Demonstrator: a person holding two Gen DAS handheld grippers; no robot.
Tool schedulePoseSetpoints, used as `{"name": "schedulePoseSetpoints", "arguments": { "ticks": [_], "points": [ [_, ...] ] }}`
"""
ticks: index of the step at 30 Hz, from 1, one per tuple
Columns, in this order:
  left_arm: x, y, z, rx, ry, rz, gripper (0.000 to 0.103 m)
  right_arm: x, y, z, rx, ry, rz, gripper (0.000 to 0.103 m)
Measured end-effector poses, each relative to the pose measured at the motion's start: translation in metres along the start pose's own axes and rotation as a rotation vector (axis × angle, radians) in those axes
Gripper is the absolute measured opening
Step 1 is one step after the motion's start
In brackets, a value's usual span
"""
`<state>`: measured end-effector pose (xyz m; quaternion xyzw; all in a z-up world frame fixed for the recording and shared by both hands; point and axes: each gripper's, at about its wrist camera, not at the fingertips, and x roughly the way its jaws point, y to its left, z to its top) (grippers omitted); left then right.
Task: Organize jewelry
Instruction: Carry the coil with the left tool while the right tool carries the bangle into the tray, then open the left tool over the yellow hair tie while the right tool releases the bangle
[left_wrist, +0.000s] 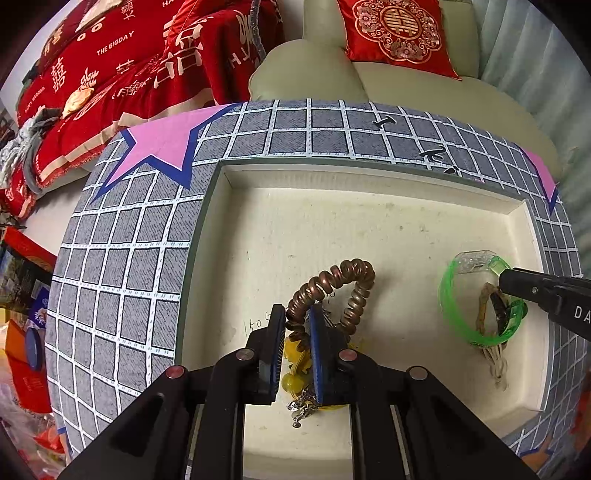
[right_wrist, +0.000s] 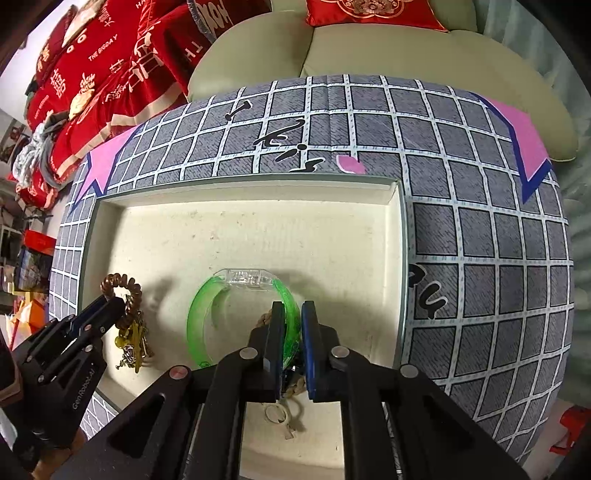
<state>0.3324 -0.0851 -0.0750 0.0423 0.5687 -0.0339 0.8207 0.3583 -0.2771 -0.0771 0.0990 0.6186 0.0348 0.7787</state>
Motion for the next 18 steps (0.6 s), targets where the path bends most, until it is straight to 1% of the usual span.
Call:
{"name": "schedulePoseSetpoints", "arguments": {
  "ticks": [4, 5, 8, 9, 10, 15, 18],
  "points": [
    [-0.002, -0.004, -0.002, 0.015, 0.000, 0.018, 0.023, 0.000, 0.001, 0.000, 0.000, 0.004, 0.002, 0.012],
    [-0.003, -0.004, -0.003, 0.014, 0.000, 0.021, 0.023, 0.001, 0.001, 0.000, 0.002, 0.009, 0.006, 0.014],
    [-0.005, -0.005, -0.005, 0.013, 0.003, 0.029, 0.023, 0.001, 0.002, -0.002, 0.002, 0.007, 0.008, 0.029],
    [-0.006, -0.005, -0.006, 0.014, 0.003, 0.032, 0.023, 0.000, 0.002, -0.002, 0.003, 0.002, 0.010, 0.039],
    [-0.007, -0.005, -0.007, 0.014, 0.003, 0.034, 0.023, -0.001, 0.003, -0.003, 0.005, -0.002, 0.013, 0.045],
    [-0.011, -0.005, -0.010, 0.017, 0.010, 0.033, 0.023, -0.010, 0.003, -0.006, 0.016, -0.020, 0.033, 0.046],
    [-0.015, -0.006, -0.012, 0.024, 0.007, 0.030, 0.023, -0.017, 0.002, -0.009, 0.019, -0.031, 0.044, 0.051]
  ]
}}
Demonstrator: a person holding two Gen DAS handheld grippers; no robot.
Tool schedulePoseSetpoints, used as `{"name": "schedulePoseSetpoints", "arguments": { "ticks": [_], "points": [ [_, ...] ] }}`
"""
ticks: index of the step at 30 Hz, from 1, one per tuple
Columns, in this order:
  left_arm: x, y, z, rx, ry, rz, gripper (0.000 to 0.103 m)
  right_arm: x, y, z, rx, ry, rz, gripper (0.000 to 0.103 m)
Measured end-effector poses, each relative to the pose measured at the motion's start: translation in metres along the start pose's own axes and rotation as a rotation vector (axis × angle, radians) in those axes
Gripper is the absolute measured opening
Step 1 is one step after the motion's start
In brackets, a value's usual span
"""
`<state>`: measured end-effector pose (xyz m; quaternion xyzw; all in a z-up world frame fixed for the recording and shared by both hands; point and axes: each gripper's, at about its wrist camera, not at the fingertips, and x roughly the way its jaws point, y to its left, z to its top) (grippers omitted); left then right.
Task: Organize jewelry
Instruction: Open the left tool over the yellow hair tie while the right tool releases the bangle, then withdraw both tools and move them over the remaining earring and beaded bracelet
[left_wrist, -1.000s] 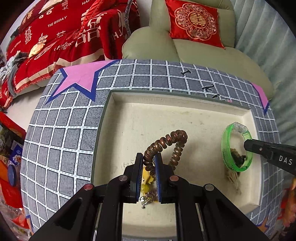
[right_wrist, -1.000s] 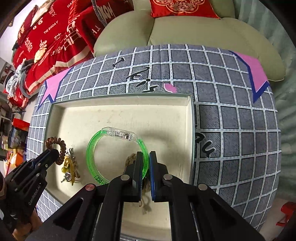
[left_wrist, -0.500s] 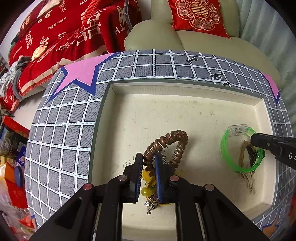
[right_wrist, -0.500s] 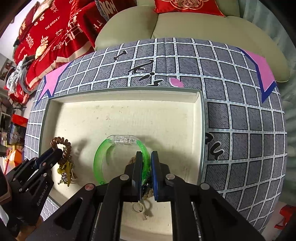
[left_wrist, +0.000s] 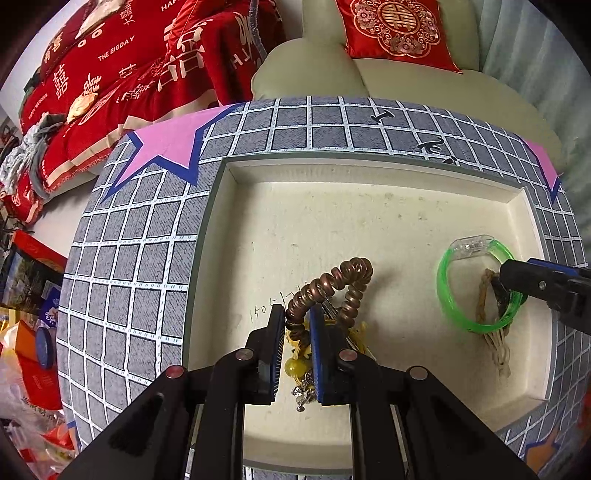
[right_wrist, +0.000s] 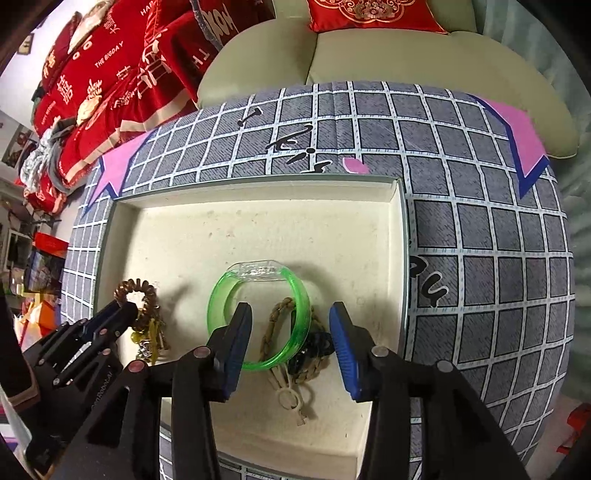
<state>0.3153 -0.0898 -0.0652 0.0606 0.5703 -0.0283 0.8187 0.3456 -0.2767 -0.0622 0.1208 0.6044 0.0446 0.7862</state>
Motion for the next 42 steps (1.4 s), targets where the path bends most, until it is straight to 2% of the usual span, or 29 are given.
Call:
{"name": "schedulePoseSetpoints", "arguments": {
  "ticks": [4, 5, 6, 7, 8, 14, 15, 16, 17, 25, 34, 42],
  "points": [
    [-0.006, -0.002, -0.001, 0.002, -0.005, -0.004, 0.024, -0.008, -0.001, -0.003, 0.007, -0.011, 0.009, 0.054],
    [-0.006, -0.001, -0.001, 0.001, -0.004, -0.004, 0.040, -0.009, -0.001, -0.004, 0.009, -0.012, 0.010, 0.055],
    [-0.008, 0.000, -0.001, -0.004, -0.006, -0.002, 0.084, -0.010, -0.001, -0.005, 0.012, -0.014, 0.011, 0.057],
    [-0.011, 0.001, -0.002, -0.018, -0.023, 0.009, 0.101, -0.012, -0.001, -0.006, 0.014, -0.015, 0.011, 0.058],
    [-0.019, 0.003, -0.003, -0.031, -0.065, 0.022, 0.103, -0.013, -0.002, -0.007, 0.017, -0.017, 0.012, 0.058],
    [-0.032, 0.004, -0.005, -0.019, -0.078, 0.018, 0.103, -0.023, -0.005, -0.012, 0.051, -0.030, 0.046, 0.058],
    [-0.033, 0.004, -0.006, -0.017, -0.081, 0.018, 0.103, -0.026, -0.005, -0.014, 0.059, -0.036, 0.062, 0.066],
    [-0.036, 0.004, -0.009, -0.014, -0.083, 0.015, 0.103, -0.028, -0.005, -0.015, 0.064, -0.044, 0.073, 0.083],
    [-0.040, 0.004, -0.011, -0.008, -0.086, 0.014, 0.103, -0.032, -0.005, -0.017, 0.069, -0.056, 0.085, 0.087],
    [-0.062, 0.016, -0.040, -0.007, -0.096, -0.005, 0.103, -0.052, -0.008, -0.045, 0.115, -0.093, 0.138, 0.088],
    [-0.085, 0.029, -0.096, -0.004, -0.069, -0.021, 0.103, -0.071, 0.003, -0.092, 0.099, -0.059, 0.141, 0.088],
    [-0.088, 0.034, -0.141, 0.004, -0.014, -0.024, 0.103, -0.081, 0.015, -0.143, 0.071, -0.028, 0.128, 0.088]
  ]
}}
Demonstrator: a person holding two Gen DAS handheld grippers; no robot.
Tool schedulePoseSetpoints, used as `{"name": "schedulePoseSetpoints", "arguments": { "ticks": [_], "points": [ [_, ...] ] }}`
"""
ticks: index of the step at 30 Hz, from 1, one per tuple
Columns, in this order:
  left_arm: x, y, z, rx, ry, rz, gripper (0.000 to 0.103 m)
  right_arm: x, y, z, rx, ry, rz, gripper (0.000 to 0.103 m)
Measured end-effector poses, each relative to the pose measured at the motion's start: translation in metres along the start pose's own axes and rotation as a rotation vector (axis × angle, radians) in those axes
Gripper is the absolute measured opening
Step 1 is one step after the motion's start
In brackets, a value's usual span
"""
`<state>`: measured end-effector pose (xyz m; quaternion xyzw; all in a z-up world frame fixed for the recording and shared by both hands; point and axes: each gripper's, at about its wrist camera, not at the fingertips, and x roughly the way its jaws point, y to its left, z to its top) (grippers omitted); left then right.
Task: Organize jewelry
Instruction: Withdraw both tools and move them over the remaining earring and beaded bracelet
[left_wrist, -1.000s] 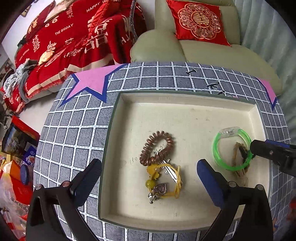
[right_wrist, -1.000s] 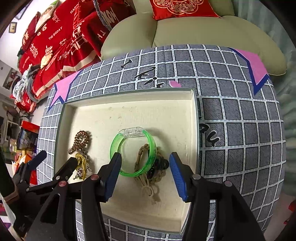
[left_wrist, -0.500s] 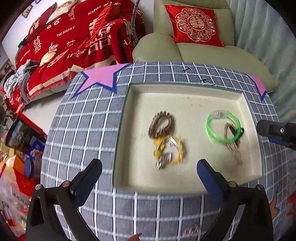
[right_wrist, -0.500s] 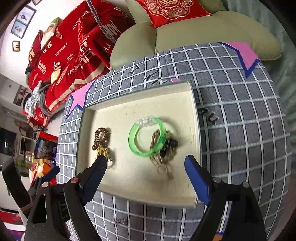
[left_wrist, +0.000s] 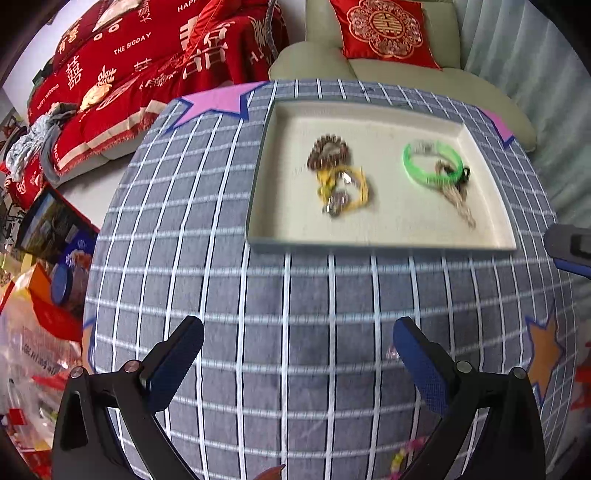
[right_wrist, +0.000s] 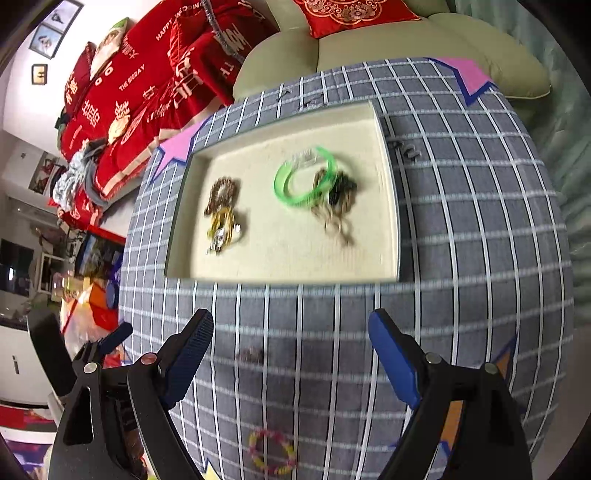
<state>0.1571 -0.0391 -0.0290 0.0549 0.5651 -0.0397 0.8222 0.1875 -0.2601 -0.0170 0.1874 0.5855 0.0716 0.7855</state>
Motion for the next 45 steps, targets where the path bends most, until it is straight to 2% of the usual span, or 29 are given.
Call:
{"name": "schedulePoseSetpoints", "arguments": {
  "ticks": [5, 14, 24, 34, 45],
  "points": [
    [-0.002, 0.000, -0.021, -0.002, 0.023, -0.004, 0.103, 0.001, 0.003, -0.030, -0.016, 0.030, -0.020, 0.088],
    [-0.002, -0.002, -0.050, 0.011, 0.056, -0.013, 0.103, 0.016, -0.002, -0.082, 0.027, 0.096, -0.067, 0.088],
    [0.001, 0.001, -0.069, 0.033, 0.073, -0.002, 0.103, 0.034, -0.009, -0.126, 0.056, 0.154, -0.120, 0.088],
    [0.008, 0.003, -0.082, 0.045, 0.104, -0.037, 0.103, 0.056, -0.005, -0.163, 0.033, 0.211, -0.171, 0.088],
    [0.016, -0.010, -0.083, 0.094, 0.113, -0.070, 0.103, 0.076, 0.008, -0.183, -0.008, 0.216, -0.242, 0.088]
  ]
}}
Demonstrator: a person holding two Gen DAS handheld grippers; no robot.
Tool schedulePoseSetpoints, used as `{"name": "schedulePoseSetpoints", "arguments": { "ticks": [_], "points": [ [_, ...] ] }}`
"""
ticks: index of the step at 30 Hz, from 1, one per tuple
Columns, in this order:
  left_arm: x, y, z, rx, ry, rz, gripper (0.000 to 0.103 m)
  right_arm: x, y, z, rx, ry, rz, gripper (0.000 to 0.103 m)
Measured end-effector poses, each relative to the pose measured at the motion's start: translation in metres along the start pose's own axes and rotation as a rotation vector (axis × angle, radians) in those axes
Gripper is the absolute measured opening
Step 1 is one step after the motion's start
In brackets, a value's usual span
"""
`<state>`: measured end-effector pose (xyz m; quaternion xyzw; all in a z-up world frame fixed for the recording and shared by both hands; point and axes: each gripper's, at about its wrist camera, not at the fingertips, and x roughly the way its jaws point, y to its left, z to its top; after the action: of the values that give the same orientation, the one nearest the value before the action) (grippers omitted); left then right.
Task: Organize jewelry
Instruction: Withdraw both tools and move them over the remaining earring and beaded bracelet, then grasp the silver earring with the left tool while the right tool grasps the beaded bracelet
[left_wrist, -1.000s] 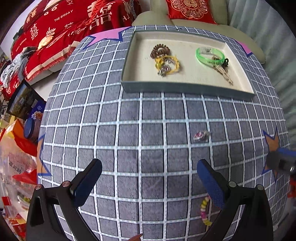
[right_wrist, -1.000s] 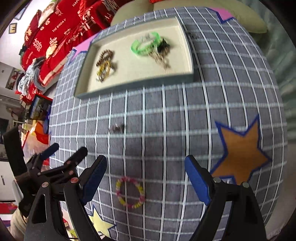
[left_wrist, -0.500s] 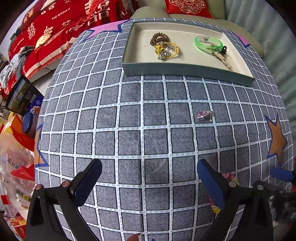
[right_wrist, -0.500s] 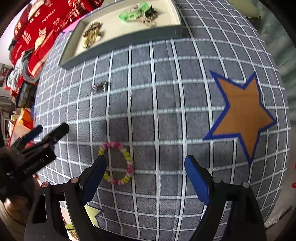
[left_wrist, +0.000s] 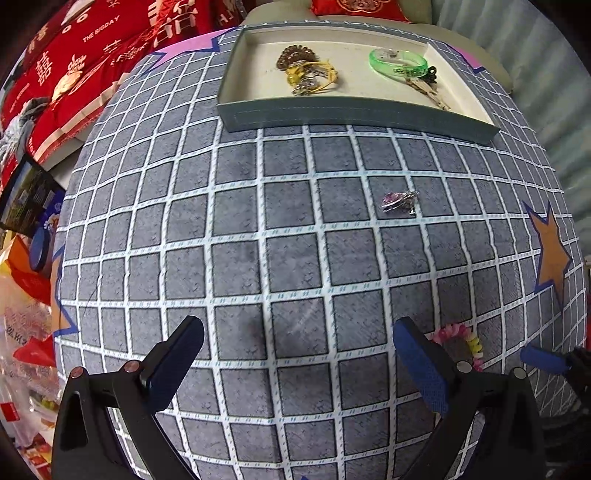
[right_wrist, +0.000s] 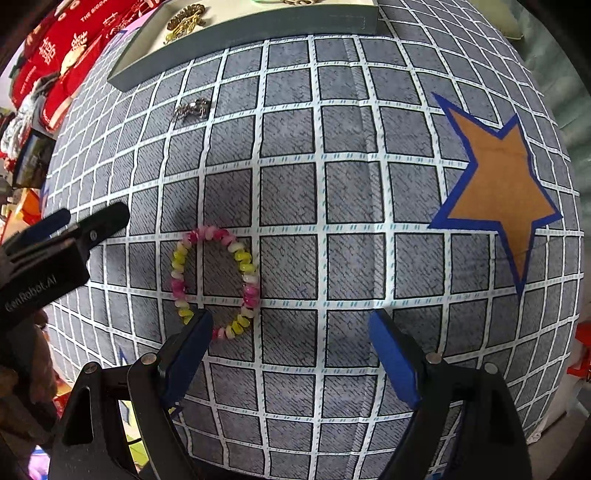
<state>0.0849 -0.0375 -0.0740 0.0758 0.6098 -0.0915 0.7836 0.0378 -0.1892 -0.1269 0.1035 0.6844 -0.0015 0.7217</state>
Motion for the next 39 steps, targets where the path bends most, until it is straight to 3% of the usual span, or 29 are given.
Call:
{"name": "schedulePoseSetpoints", "arguments": {
  "ticks": [6, 14, 19, 20, 23, 30, 32, 34, 36, 38, 39],
  "points": [
    [0.002, -0.011, 0.021, 0.025, -0.025, -0.017, 0.103, 0.008, 0.013, -0.010, -0.024, -0.028, -0.053, 0.088],
    [0.008, -0.026, 0.047, 0.080, -0.065, -0.027, 0.103, 0.028, 0.065, -0.027, -0.069, -0.071, -0.111, 0.087],
    [0.014, -0.033, 0.062, 0.111, -0.078, -0.031, 0.103, 0.034, 0.085, -0.023, -0.113, -0.092, -0.152, 0.076],
    [0.015, -0.034, 0.063, 0.117, -0.079, -0.030, 0.096, 0.033, 0.088, -0.024, -0.125, -0.094, -0.158, 0.074],
    [0.020, -0.041, 0.067, 0.142, -0.072, -0.037, 0.095, 0.028, 0.092, -0.029, -0.142, -0.097, -0.157, 0.072],
    [0.032, -0.060, 0.070, 0.231, -0.044, -0.044, 0.069, 0.026, 0.095, -0.033, -0.182, -0.101, -0.150, 0.065],
    [0.032, -0.061, 0.070, 0.231, -0.044, -0.054, 0.067, 0.025, 0.097, -0.035, -0.196, -0.103, -0.147, 0.059],
    [0.032, -0.062, 0.070, 0.224, -0.042, -0.073, 0.060, 0.023, 0.100, -0.035, -0.202, -0.103, -0.143, 0.046],
    [0.030, -0.064, 0.069, 0.232, -0.048, -0.080, 0.040, 0.022, 0.103, -0.035, -0.204, -0.098, -0.134, 0.036],
    [0.029, -0.064, 0.069, 0.229, -0.045, -0.094, 0.038, 0.020, 0.105, -0.032, -0.201, -0.096, -0.128, 0.024],
    [0.028, -0.063, 0.069, 0.218, -0.045, -0.113, 0.022, 0.020, 0.105, -0.030, -0.196, -0.093, -0.123, 0.014]
  ]
}}
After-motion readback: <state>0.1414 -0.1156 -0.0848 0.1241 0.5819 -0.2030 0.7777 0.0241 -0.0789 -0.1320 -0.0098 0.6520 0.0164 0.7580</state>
